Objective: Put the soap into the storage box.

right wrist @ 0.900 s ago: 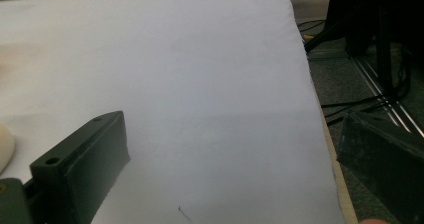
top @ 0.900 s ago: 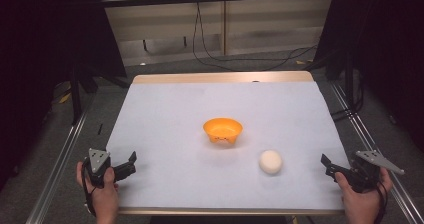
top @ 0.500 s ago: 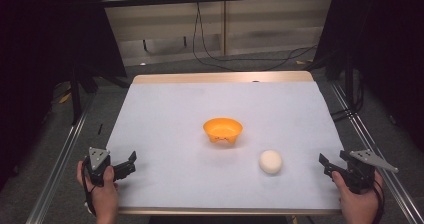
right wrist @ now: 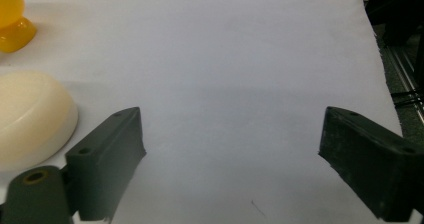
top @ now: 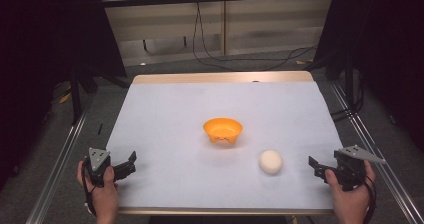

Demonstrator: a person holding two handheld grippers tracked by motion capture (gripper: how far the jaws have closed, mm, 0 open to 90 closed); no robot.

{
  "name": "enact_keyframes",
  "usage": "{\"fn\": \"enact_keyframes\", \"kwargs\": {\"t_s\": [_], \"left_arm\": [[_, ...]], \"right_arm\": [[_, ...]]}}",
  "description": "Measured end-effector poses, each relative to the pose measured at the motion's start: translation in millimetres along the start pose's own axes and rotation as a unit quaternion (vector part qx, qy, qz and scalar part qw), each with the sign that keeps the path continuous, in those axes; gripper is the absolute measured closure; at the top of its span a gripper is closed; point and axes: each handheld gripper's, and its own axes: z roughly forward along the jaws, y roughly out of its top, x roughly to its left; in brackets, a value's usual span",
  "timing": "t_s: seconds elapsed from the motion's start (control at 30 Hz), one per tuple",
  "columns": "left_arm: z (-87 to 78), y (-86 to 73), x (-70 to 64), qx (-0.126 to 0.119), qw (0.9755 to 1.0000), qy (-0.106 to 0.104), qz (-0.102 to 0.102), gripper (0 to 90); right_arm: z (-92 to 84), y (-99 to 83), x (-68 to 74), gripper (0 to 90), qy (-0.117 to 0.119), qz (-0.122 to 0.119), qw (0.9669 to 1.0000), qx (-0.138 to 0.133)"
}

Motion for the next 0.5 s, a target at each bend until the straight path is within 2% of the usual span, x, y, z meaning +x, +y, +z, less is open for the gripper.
{"fn": "enact_keyframes", "kwargs": {"t_s": [0.3, 0.43, 0.5], "left_arm": [[0.4, 0.2, 0.2, 0.002, 1.0000, -0.002, 0.003, 0.0], [0.2, 0.1, -0.1, 0.001, 1.0000, -0.001, 0.001, 0.0], [0.2, 0.1, 0.1, 0.001, 1.0000, -0.002, 0.002, 0.0]], "right_arm": [[1.1, -3.9, -5.5, 8.0, 0.009, 0.014, 0.9998, -0.007], [0.4, -3.3, -5.1, 8.9, 0.015, 0.012, 0.9998, -0.006], [-1.5, 0.2, 0.3, 9.1, 0.028, 0.006, 0.9996, -0.002]]}}
